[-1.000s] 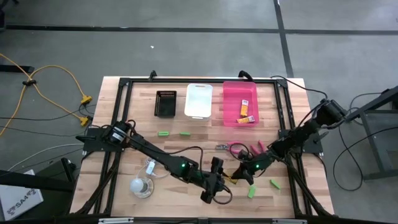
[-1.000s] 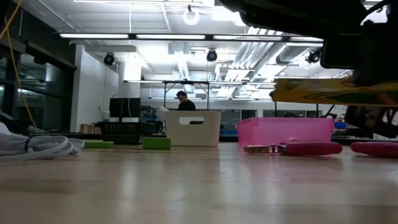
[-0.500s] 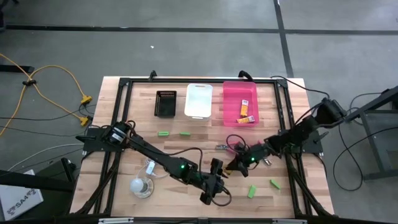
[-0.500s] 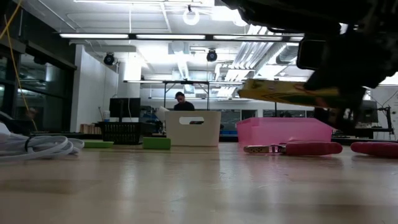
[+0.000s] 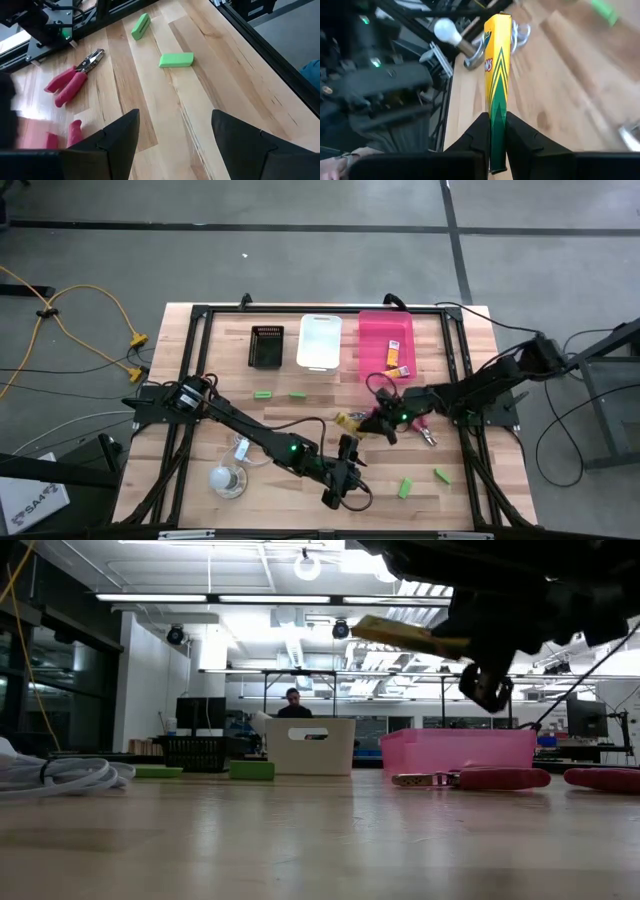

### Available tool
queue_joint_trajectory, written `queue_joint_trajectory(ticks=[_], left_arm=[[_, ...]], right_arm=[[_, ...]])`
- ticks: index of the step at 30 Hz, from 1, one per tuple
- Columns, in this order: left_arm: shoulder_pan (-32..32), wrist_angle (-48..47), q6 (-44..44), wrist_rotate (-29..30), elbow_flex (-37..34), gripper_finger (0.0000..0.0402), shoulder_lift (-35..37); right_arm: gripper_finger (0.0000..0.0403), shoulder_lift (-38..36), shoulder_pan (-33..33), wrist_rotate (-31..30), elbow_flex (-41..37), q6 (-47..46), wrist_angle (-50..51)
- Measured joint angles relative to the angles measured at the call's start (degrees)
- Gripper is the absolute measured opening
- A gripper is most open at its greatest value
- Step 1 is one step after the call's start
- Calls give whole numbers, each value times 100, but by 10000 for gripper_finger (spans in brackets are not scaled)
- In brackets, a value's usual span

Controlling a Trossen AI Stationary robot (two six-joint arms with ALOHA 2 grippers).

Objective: Pick & Place School Supplies
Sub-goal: Put the crayon box into the pink bin

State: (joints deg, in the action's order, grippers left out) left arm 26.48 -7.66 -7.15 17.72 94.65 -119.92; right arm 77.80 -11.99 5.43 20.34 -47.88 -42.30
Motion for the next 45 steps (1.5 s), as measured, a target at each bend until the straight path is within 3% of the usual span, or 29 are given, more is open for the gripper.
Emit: queue_joint_trajectory(ticks=[15, 30, 41, 45], left_arm=[[0, 0, 74, -3, 0, 239, 0], [0, -2, 71, -17, 0, 239, -2], [0, -2, 71, -15, 0, 239, -2], [0, -2, 71, -13, 0, 239, -2]], right_arm=[[35, -1910, 1441, 90, 0, 795, 2406], [35, -1980, 2926, 452, 0, 1353, 2853], [35, -1980, 3354, 289, 0, 1543, 3320], [35, -1980, 3423, -28, 0, 1648, 3532]])
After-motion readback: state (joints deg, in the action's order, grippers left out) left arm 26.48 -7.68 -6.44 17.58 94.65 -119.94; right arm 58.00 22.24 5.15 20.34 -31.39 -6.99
